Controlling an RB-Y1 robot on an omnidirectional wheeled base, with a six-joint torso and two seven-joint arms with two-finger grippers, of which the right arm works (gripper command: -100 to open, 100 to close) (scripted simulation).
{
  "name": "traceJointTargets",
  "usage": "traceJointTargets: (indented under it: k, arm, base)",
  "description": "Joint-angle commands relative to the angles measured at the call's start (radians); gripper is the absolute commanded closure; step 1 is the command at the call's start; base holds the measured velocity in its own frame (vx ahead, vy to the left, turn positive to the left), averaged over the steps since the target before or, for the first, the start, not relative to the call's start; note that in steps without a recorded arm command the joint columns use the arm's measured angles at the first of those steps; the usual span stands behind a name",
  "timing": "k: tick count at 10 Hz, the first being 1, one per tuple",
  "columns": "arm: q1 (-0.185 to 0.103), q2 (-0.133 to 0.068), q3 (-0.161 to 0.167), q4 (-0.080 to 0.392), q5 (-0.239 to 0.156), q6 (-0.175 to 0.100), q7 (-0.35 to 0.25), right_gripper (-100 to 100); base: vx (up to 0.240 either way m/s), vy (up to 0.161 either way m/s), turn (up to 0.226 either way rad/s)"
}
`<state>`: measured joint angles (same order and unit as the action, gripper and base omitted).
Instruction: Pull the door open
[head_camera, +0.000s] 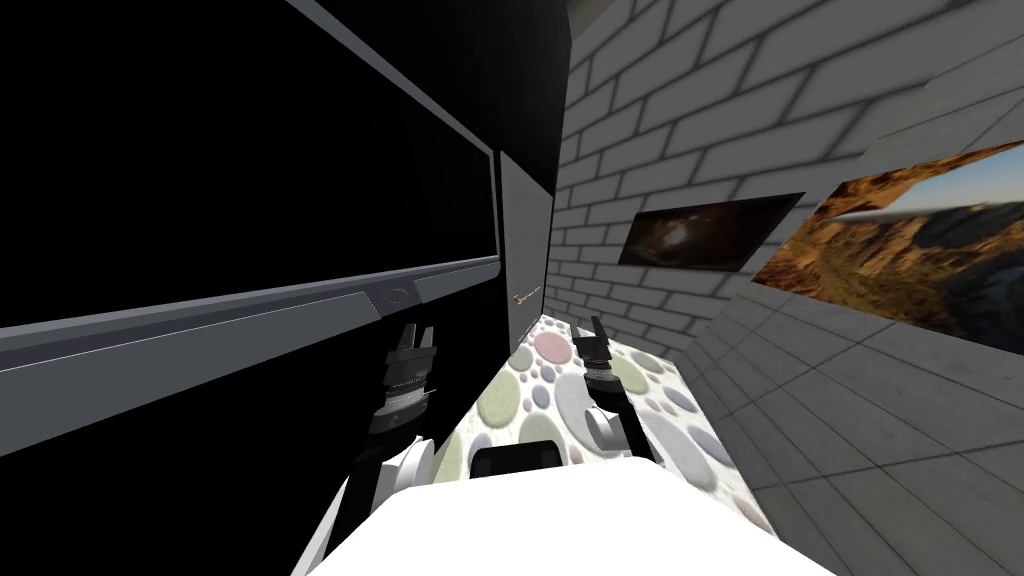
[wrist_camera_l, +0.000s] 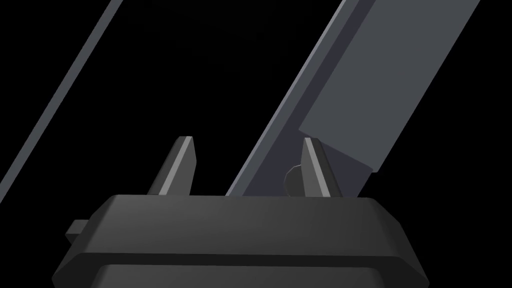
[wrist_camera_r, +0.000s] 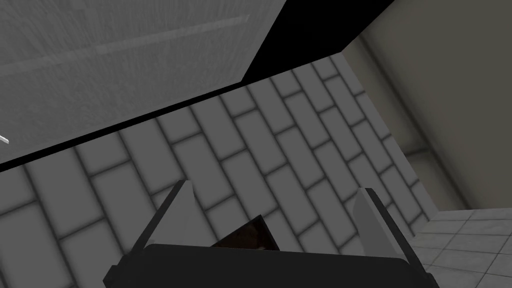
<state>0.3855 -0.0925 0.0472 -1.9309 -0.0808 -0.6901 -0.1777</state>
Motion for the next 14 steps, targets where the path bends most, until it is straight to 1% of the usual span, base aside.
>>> traceJointTargets:
  k: [1,5,14]
  arm:
    - [-0.018,-0.009,-0.001,0.045,0.000,-0.010,-0.005,-100]
    - [-0.054,-0.030,0.002,0.151,0.002,-0.035,-0.018,-100]
    - [-0.145,-0.081,0.008,0.414,0.007,-0.097,-0.049,-100]
  base:
    - [0.083,-0.065,0.125]
    - [0.084,-0.060,0.137]
    - [0.080,-0.077,0.163]
